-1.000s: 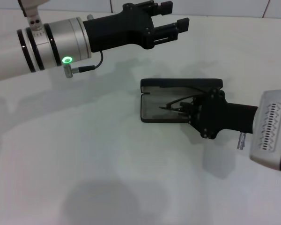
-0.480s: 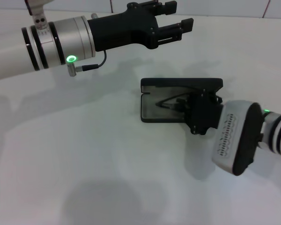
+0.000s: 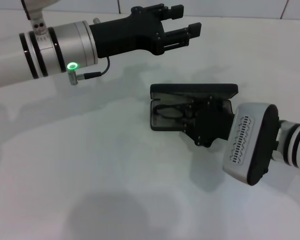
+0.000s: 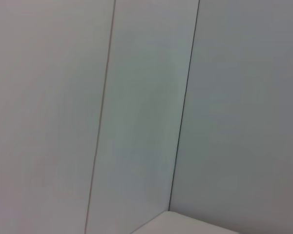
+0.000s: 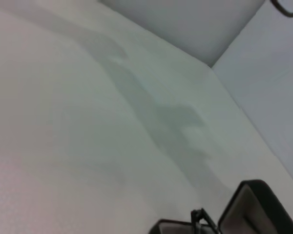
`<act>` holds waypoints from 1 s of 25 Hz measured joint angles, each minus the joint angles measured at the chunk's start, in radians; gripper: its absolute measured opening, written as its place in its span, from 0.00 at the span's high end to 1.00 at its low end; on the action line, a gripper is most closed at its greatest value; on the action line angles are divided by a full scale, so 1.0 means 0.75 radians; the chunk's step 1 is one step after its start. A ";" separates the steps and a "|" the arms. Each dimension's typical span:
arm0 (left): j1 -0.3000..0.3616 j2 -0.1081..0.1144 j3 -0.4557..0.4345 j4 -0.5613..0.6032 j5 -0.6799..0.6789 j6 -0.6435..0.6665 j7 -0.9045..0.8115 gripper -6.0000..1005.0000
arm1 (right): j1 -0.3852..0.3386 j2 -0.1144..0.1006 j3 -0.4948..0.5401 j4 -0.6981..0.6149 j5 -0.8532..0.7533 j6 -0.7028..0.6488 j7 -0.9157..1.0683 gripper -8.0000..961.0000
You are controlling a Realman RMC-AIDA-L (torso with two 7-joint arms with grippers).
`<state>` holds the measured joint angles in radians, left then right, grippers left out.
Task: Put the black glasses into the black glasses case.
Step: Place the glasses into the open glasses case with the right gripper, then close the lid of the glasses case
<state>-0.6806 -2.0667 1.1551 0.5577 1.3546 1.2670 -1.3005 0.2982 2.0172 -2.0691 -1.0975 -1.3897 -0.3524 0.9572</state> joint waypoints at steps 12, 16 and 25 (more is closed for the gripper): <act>0.014 0.003 0.004 0.003 0.012 0.000 -0.001 0.33 | -0.072 -0.018 0.170 -0.026 -0.006 -0.324 0.101 0.68; 0.013 0.001 0.003 0.000 0.041 -0.025 -0.020 0.33 | -0.126 -0.022 0.353 -0.035 -0.007 -0.602 0.121 0.66; -0.089 -0.034 0.028 -0.029 0.342 -0.385 -0.246 0.33 | -0.074 -0.053 1.012 0.213 -0.135 -1.503 0.274 0.63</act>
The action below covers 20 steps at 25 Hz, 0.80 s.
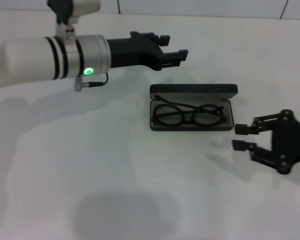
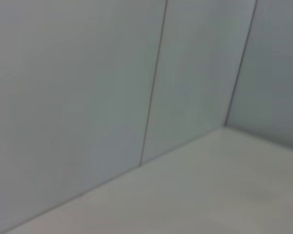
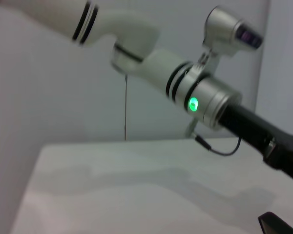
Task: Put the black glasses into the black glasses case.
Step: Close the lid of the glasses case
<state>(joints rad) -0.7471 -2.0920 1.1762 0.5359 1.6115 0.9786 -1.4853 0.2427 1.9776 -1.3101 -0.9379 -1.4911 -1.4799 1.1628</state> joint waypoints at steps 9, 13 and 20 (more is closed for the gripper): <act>-0.071 -0.005 0.259 -0.042 0.005 -0.183 -0.078 0.33 | 0.058 0.011 0.253 0.183 -0.106 -0.196 0.028 0.56; -0.079 -0.008 0.328 -0.042 0.004 -0.212 -0.109 0.33 | 0.058 0.012 0.256 0.187 -0.110 -0.201 0.027 0.39; -0.044 -0.013 0.448 -0.033 -0.006 -0.208 -0.091 0.33 | 0.059 0.013 0.259 0.194 -0.111 -0.201 0.026 0.39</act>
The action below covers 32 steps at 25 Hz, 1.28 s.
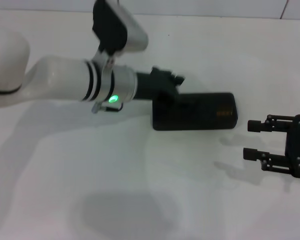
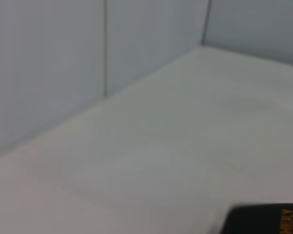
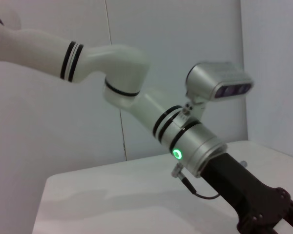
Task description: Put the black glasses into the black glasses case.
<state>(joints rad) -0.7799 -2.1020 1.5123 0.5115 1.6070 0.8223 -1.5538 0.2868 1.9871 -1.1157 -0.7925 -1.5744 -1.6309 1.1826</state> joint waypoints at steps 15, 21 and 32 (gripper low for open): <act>0.235 0.022 0.063 0.062 -0.626 0.404 0.607 0.33 | 0.005 -0.004 0.020 0.002 0.004 -0.032 0.003 0.37; 0.394 0.043 -0.101 0.097 -0.640 0.787 0.726 0.33 | 0.014 0.002 0.055 0.002 0.011 -0.082 -0.015 0.35; 0.537 0.087 -0.165 0.091 -0.640 0.963 0.788 0.16 | 0.108 0.034 0.082 0.064 0.033 -0.084 -0.090 0.20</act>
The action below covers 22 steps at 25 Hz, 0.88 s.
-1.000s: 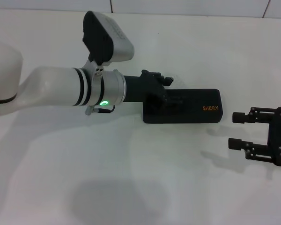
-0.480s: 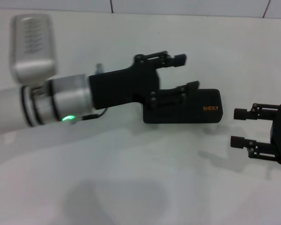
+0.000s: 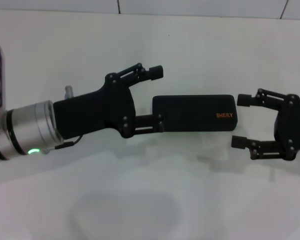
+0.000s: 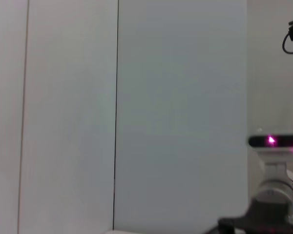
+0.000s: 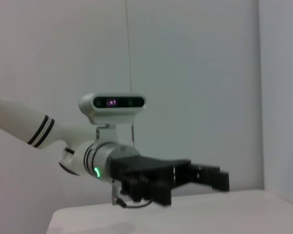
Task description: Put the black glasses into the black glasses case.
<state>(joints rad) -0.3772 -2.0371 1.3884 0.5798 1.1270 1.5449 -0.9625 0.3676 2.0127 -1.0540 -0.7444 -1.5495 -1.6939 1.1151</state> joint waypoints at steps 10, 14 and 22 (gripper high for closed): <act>0.015 -0.027 -0.001 -0.042 0.071 0.007 0.085 0.12 | 0.060 -0.002 0.000 0.027 0.008 -0.014 -0.179 0.10; 0.015 -0.025 -0.001 -0.048 0.067 0.032 0.076 0.12 | 0.055 -0.001 0.000 0.049 0.010 -0.018 -0.243 0.10; 0.034 0.015 -0.004 -0.052 0.079 0.041 0.120 0.12 | 0.119 0.007 0.001 0.214 0.023 -0.016 -0.382 0.10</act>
<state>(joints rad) -0.3516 -2.0262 1.3851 0.5411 1.1864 1.5754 -0.8723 0.4565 2.0181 -1.0534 -0.5839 -1.5322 -1.7063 0.8286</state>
